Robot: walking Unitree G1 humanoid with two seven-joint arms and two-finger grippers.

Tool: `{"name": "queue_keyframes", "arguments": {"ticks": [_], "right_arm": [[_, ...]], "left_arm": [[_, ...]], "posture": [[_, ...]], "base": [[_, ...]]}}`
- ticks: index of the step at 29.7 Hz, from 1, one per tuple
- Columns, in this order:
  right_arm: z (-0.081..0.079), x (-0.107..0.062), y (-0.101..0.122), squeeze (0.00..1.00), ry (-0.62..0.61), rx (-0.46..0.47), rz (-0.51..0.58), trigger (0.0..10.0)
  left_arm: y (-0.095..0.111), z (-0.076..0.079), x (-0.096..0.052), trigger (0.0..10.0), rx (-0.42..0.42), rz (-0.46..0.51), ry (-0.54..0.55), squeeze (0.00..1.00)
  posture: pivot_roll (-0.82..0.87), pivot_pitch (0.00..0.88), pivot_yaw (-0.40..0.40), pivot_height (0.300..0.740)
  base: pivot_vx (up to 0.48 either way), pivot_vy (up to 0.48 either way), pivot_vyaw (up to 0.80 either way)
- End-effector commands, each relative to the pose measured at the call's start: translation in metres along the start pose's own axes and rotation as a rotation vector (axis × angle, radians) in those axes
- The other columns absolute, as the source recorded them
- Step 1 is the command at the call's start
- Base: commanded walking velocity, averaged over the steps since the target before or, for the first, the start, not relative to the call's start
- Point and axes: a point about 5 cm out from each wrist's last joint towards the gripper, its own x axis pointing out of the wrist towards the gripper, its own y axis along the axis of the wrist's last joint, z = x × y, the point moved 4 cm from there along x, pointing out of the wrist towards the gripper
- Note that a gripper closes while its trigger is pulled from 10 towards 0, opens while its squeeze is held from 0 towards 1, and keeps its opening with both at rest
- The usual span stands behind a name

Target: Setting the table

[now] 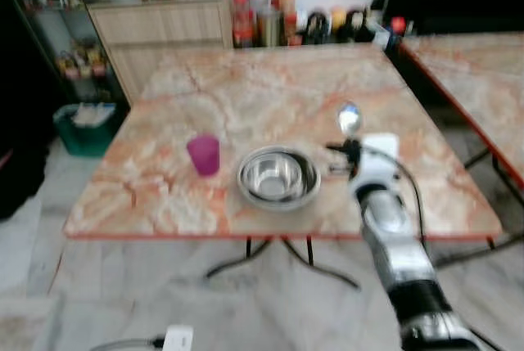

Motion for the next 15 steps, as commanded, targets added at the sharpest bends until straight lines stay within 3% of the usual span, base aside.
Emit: {"name": "queue_keyframes", "arguments": {"ticks": [1, 8, 11, 15], "right_arm": [[-0.012, 0.0, 0.008, 0.0, 0.028, 0.008, 0.022, 10.0], [0.015, -0.008, -0.014, 0.0, -0.042, -0.017, -0.052, 10.0], [0.023, -0.007, -0.014, 0.0, -0.063, -0.025, -0.061, 10.0], [0.031, -0.002, -0.012, 0.0, -0.084, -0.031, -0.067, 10.0]], "left_arm": [[-0.006, -0.009, 0.0, 10.0, -0.001, -0.023, 0.021, 0.0], [-0.006, -0.008, 0.0, 10.0, 0.0, -0.023, 0.019, 0.0], [-0.006, -0.008, 0.0, 10.0, 0.002, -0.022, 0.019, 0.0], [-0.006, -0.008, 0.0, 10.0, 0.002, -0.022, 0.018, 0.0]], "posture": [[0.02, 0.0, 0.032, 0.74], [0.02, 0.0, 0.033, 0.74], [0.01, 0.0, 0.035, 0.74], [0.02, 0.0, 0.033, 0.74]], "base": [[0.304, 0.0, 0.0], [0.043, 0.0, 0.0], [0.0, 0.0, 0.0], [0.263, 0.0, 0.0]]}}
